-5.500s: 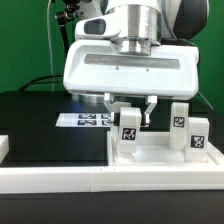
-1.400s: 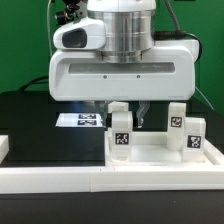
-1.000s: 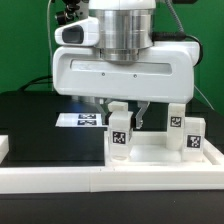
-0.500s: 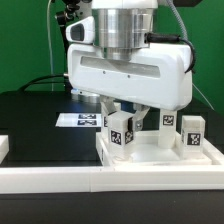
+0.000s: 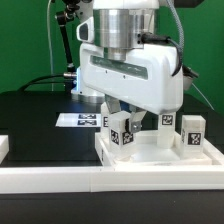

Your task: Assemble square table

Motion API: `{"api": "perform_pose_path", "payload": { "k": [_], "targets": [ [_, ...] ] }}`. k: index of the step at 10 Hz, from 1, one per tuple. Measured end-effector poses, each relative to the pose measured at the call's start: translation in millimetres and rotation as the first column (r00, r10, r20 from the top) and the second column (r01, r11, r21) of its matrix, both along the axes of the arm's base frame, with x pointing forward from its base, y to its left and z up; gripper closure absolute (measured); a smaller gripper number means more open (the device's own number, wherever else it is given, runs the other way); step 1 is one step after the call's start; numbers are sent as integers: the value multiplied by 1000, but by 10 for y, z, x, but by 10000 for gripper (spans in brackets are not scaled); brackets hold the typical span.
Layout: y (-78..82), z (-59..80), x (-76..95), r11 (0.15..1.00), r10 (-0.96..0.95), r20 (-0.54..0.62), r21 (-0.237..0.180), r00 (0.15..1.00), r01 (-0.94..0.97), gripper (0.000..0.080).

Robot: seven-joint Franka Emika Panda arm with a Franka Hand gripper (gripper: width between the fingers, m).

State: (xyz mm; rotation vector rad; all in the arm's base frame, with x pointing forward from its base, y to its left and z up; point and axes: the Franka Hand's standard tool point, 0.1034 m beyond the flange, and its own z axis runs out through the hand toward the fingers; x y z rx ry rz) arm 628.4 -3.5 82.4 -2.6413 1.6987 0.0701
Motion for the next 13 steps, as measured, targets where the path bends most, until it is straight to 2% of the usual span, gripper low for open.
{"api": "perform_pose_path", "payload": {
  "k": [1,3,6,9,13],
  "targets": [
    [0,-4,1,1000,3,1,0,1000,-3,509],
    [-3,-3,4,998,56,3,0,998,-56,195],
    [-67,13,17,961,276,15,6,961,-276,153],
    [-69,5,13,913,409,17,7,913,-409,151],
    [-53,56,17,739,673,40,-3,739,-673,151]
  ]
}}
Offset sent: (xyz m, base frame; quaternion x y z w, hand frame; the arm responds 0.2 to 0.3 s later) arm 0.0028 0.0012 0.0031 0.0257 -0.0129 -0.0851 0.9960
